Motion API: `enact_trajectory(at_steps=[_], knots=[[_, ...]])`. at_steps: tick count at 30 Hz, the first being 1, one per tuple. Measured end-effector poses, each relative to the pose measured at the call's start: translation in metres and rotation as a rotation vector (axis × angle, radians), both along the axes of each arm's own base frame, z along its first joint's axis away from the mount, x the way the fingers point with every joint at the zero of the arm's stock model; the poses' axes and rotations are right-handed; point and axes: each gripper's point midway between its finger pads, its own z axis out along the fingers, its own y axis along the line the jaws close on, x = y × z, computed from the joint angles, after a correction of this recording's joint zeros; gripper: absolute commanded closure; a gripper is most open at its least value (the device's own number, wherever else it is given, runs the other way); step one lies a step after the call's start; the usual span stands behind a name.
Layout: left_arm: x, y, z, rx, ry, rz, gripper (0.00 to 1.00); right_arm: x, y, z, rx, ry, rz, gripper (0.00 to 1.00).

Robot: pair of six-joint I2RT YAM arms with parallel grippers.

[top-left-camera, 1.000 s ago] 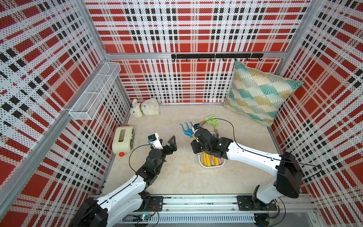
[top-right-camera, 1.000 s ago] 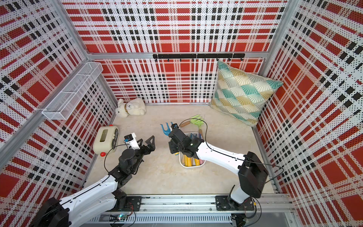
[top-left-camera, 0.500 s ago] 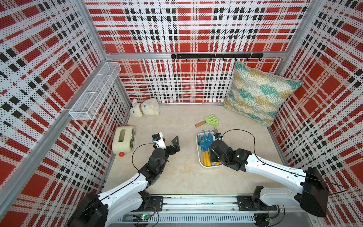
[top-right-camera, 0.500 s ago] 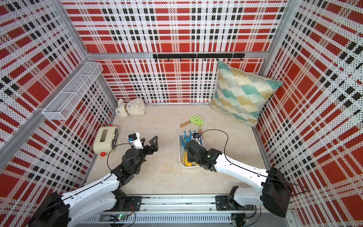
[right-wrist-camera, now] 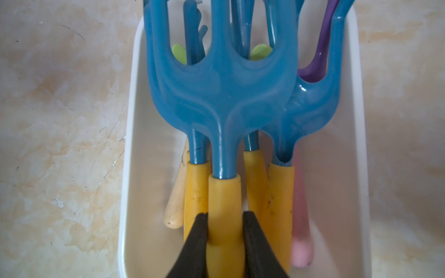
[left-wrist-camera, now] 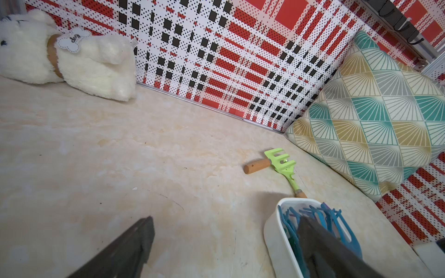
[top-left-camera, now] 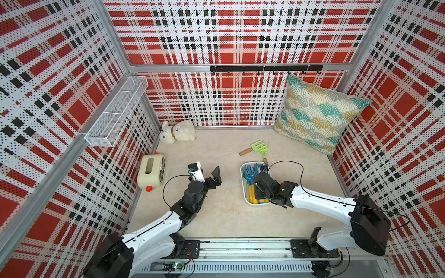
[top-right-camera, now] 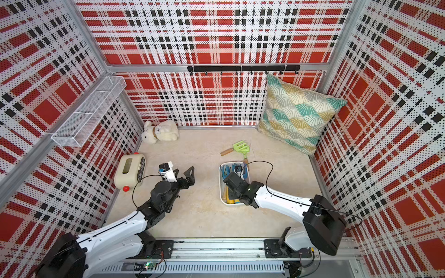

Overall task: Put the rake into the storage box
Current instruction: Place the rake in the storage box, then move the rake to the center of the board.

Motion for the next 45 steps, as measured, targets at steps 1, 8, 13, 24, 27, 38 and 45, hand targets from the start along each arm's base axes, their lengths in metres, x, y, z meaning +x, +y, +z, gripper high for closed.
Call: enact_trajectory(at_steps=[1,8,13,24,27,38,45], knots=[[0.000,0.000,0.000,0.000,0.000,0.000,0.01,-0.001,0.000,-0.002,0.000,0.008,-0.003,0.57],[0.000,-0.002,0.003,-0.006,-0.005,-0.010,0.01,-0.004,-0.003,0.010,0.015,-0.006,0.003,0.41],[0.000,-0.001,0.003,-0.005,-0.006,-0.004,0.01,0.001,-0.007,0.039,0.065,-0.071,0.012,0.33],[0.005,0.006,-0.005,0.024,0.011,0.028,0.01,0.073,-0.020,0.119,0.135,-0.211,0.016,0.09],[0.009,0.010,-0.012,0.029,0.034,0.034,0.01,0.097,-0.024,0.126,0.144,-0.215,0.014,0.09],[0.027,0.032,-0.027,-0.058,0.109,0.044,0.01,0.167,-0.021,0.090,0.114,-0.123,0.011,0.10],[0.030,0.039,-0.024,-0.102,0.111,0.041,0.01,0.227,-0.012,0.059,0.102,-0.072,0.005,0.18]])
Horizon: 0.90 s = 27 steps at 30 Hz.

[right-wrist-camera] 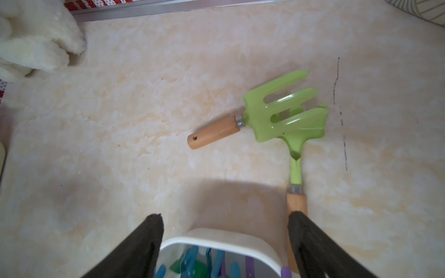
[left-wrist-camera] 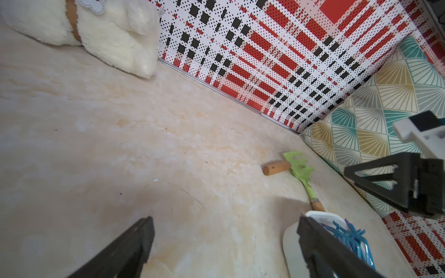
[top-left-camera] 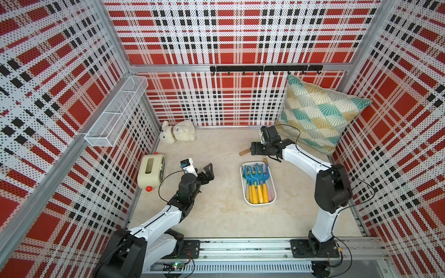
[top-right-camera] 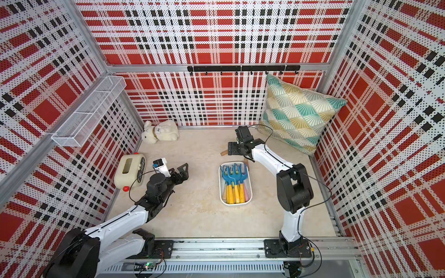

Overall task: Put the rake into the storage box
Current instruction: Move the rake to the center of the board.

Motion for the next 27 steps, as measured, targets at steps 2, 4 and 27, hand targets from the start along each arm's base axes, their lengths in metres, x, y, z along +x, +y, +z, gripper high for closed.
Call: enact_trajectory(at_steps=[2,4,27], knots=[[0.000,0.000,0.001,-0.004,-0.004,-0.003,0.01,0.011,0.005,-0.010,0.012,0.021,0.004,0.24],[0.000,0.001,0.001,-0.004,-0.003,-0.003,0.01,0.023,0.011,-0.020,0.034,0.048,-0.002,0.26],[0.001,0.010,0.011,-0.016,-0.030,0.020,0.01,0.054,0.035,-0.098,-0.197,0.136,-0.258,0.20]])
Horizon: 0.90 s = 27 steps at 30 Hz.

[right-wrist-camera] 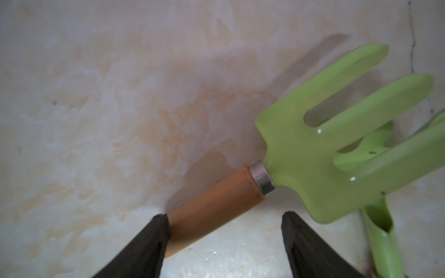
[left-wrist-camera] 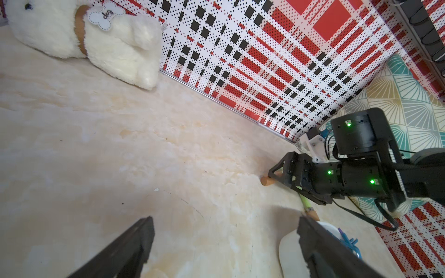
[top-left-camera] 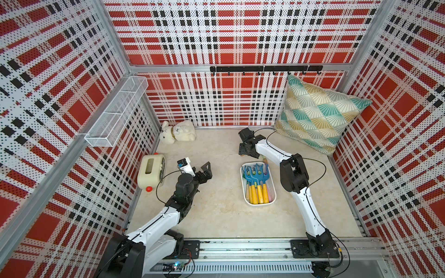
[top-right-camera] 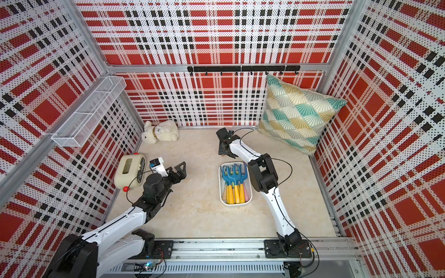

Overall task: Put the rake into the storage box
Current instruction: Move the rake to the center of the board.

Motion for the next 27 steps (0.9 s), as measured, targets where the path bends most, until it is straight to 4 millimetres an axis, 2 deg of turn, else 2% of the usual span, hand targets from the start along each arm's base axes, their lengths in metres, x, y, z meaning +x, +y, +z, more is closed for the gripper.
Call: enact_trajectory(at_steps=[6,8,10,17,21,25,27], knots=[[0.000,0.001,0.000,0.000,0.001,0.002,0.01,0.005,-0.015,-0.002,-0.065,-0.016,-0.044,0.28],[0.000,0.001,0.000,0.000,0.001,0.002,0.01,0.004,-0.023,-0.008,-0.084,-0.007,-0.057,0.32],[0.000,0.001,0.000,0.000,0.001,0.001,0.01,-0.001,-0.037,-0.018,-0.097,0.010,-0.078,0.34],[0.000,0.001,-0.002,0.001,0.005,0.003,0.00,-0.028,-0.093,-0.019,-0.091,0.062,-0.089,0.38],[0.000,0.001,-0.002,0.001,0.005,0.003,0.01,-0.043,-0.118,-0.020,-0.081,0.089,-0.080,0.41],[0.000,0.001,-0.002,0.002,0.005,0.003,0.01,-0.060,-0.137,-0.019,-0.094,0.112,-0.062,0.40],[0.000,0.002,-0.002,0.002,0.005,0.004,0.01,-0.069,-0.140,-0.016,-0.097,0.119,-0.043,0.38]])
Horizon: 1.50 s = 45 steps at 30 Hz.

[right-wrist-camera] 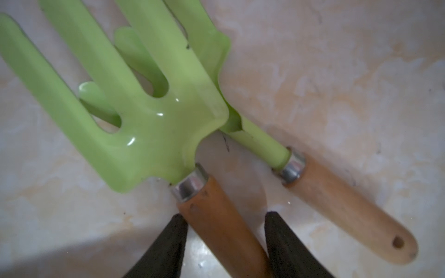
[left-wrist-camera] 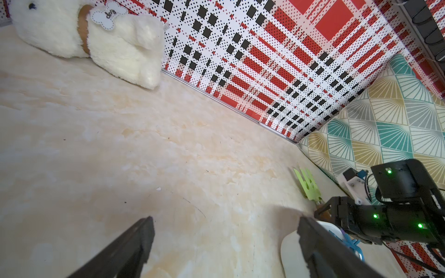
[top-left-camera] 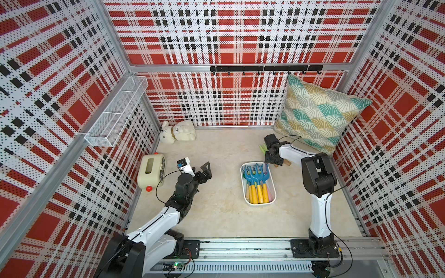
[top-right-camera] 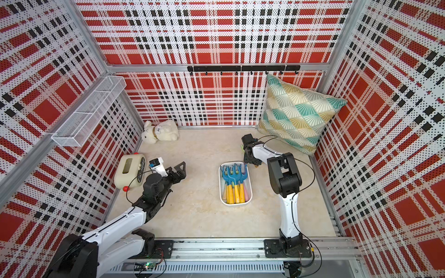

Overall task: Put the rake into the storage box
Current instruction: Move the rake to the center of the board, then pick up the rake at the center of the board.

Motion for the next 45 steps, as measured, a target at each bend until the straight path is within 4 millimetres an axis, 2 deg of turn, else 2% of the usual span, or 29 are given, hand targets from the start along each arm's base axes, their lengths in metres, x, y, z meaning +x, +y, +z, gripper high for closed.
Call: enact_trajectory(at_steps=[3,8,10,16,24,28,31,35,37,39,41,45], knots=[[0.000,0.000,0.000,0.000,0.000,0.000,0.00,-0.007,0.000,0.011,0.002,-0.011,0.045,0.36],[0.001,0.000,-0.005,0.006,0.013,0.001,0.01,-0.001,0.005,0.047,0.035,-0.084,0.121,0.38],[0.002,-0.001,-0.011,0.012,0.032,-0.004,0.01,0.001,0.009,0.054,0.050,-0.104,0.155,0.39],[0.006,-0.014,-0.038,0.034,0.118,-0.054,0.00,-0.008,0.010,0.035,0.053,-0.049,0.224,0.41],[0.009,-0.030,-0.043,0.047,0.138,-0.101,0.00,-0.001,0.008,-0.006,0.020,0.034,0.252,0.49],[0.010,-0.032,-0.042,0.053,0.137,-0.105,0.00,0.002,0.013,-0.006,0.039,0.029,0.276,0.60],[0.010,-0.032,-0.043,0.057,0.139,-0.106,0.00,0.002,0.019,-0.006,0.064,0.026,0.294,0.76],[0.010,-0.032,-0.042,0.064,0.135,-0.105,0.00,-0.003,0.023,-0.003,0.099,0.012,0.302,0.91],[0.010,-0.032,-0.040,0.063,0.127,-0.103,0.00,-0.011,0.025,0.003,0.124,0.011,0.310,1.00],[0.010,-0.032,-0.035,0.059,0.113,-0.101,0.00,-0.017,0.027,0.015,0.153,-0.007,0.313,1.00],[0.009,-0.032,-0.029,0.055,0.097,-0.100,0.00,-0.019,0.032,0.035,0.190,-0.046,0.320,1.00],[0.007,-0.033,-0.015,0.042,0.057,-0.100,0.00,-0.022,0.041,0.089,0.274,-0.167,0.328,1.00]])
